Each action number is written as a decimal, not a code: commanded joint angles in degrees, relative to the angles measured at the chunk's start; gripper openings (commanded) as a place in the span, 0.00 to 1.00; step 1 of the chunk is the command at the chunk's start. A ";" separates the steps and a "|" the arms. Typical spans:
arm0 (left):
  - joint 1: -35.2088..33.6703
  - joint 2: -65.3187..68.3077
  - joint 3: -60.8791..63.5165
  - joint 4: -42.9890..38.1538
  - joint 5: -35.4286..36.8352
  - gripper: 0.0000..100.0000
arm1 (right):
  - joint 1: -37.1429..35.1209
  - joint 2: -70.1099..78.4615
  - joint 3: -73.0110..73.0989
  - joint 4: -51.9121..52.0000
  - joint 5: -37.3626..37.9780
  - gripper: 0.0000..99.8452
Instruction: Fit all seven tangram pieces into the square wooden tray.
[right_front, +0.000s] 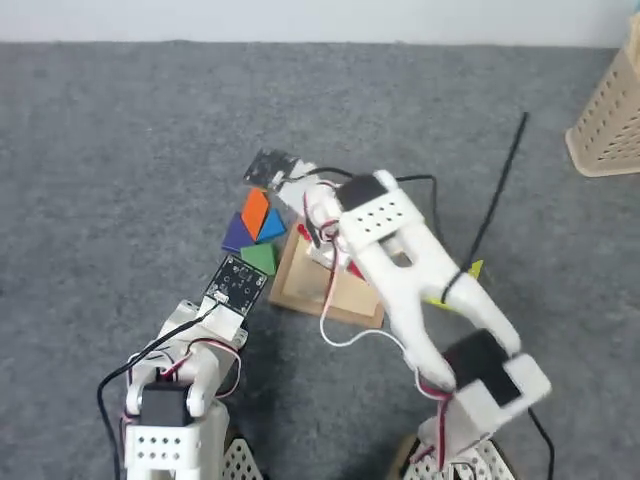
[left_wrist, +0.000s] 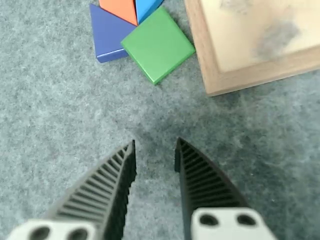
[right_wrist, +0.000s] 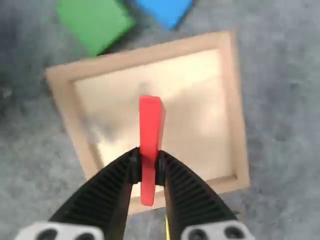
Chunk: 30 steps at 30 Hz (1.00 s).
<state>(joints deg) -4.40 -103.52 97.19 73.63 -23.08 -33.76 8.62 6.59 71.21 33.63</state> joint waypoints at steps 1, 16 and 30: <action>-0.18 -1.23 -0.66 -0.09 0.62 0.12 | -0.22 3.74 -8.44 3.56 1.67 0.01; -0.18 -1.23 -0.66 -0.09 0.62 0.12 | 3.74 16.57 -26.29 6.90 -1.14 0.17; -0.18 -1.23 -0.66 -0.09 0.62 0.12 | 2.86 -2.07 -12.31 -0.57 -16.09 0.01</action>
<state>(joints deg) -4.40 -103.52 97.19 73.63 -23.08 -31.03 18.02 -13.01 76.40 20.18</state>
